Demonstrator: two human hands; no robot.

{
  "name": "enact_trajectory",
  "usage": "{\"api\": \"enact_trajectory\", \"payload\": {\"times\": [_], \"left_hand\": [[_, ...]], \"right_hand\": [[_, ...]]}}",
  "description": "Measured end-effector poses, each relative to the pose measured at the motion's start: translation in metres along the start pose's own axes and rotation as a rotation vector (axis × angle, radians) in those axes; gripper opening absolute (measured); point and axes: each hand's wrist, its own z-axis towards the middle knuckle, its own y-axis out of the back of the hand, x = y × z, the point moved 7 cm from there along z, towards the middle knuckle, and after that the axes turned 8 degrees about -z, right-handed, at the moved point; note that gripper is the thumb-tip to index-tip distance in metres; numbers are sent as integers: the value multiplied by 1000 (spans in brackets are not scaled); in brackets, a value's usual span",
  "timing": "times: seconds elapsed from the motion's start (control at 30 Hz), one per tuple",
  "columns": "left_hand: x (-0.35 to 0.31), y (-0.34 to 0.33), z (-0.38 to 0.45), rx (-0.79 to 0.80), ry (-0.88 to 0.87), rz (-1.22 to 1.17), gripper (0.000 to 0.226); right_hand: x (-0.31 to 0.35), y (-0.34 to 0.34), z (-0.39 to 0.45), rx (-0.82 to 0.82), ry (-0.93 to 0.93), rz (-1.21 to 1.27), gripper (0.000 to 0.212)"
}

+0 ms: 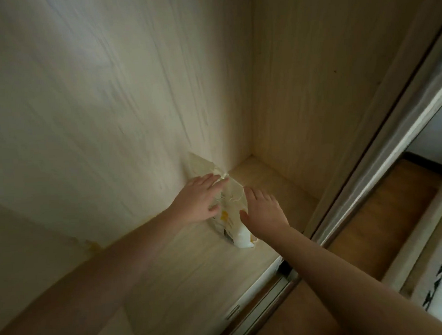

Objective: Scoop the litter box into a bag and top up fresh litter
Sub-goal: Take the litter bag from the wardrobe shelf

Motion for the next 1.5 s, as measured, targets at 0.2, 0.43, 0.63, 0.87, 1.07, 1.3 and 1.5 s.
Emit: {"api": "enact_trajectory", "payload": {"times": [0.2, 0.43, 0.63, 0.87, 1.07, 1.3, 1.5], "left_hand": [[62, -9, 39, 70, -35, 68, 84], [79, -34, 63, 122, -33, 167, 73], [94, -38, 64, 38, -57, 74, 39], [96, -45, 47, 149, -11, -15, 14], [68, -32, 15, -9, -71, -105, 19], [-3, -17, -18, -138, -246, -212, 18], [-100, -19, -25, -104, -351, -359, 4]], "right_hand": [[-10, -29, 40, 153, -152, -51, 29], [-1, -44, 65, 210, -169, -94, 25], [1, -59, 72, 251, -171, -74, 22], [-20, -70, 44, 271, -193, 28, 19], [-23, -70, 8, 286, -186, -25, 21], [-57, -50, -53, 294, -234, -140, 22], [-108, -48, -163, 346, -395, -85, 17]]}}
